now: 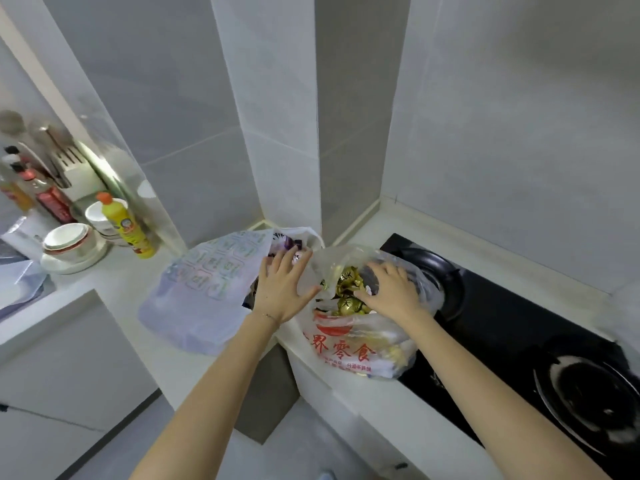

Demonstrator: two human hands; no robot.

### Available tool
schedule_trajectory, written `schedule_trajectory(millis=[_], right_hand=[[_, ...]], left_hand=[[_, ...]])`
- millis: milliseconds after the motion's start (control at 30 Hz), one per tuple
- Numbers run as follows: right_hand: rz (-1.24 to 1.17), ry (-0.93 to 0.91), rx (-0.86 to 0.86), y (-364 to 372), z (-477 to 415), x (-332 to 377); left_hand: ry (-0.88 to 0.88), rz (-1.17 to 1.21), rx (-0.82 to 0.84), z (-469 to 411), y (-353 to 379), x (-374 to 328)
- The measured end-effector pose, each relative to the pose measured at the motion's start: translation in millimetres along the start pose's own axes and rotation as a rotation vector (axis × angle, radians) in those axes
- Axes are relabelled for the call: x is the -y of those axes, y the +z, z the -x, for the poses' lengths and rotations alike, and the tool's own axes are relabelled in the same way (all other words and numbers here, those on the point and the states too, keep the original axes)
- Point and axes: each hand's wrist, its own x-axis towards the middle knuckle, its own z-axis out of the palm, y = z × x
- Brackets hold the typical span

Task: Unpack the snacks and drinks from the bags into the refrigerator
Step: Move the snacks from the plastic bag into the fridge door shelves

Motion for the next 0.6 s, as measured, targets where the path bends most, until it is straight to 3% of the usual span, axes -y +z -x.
schedule_trajectory(millis=[333, 467, 600], right_hand=[[-0.005, 0.180, 0.158, 26, -27, -41], [0.008, 0.188, 0.228, 31, -37, -47], [0.011, 0.173, 0.272, 41, -50, -52]], left_hand=[[0.440, 0.121, 0.017, -53, 49, -39], [0.403, 0.082, 0.241, -69, 64, -47], [0.242, 0.005, 0.328, -83, 79, -42]])
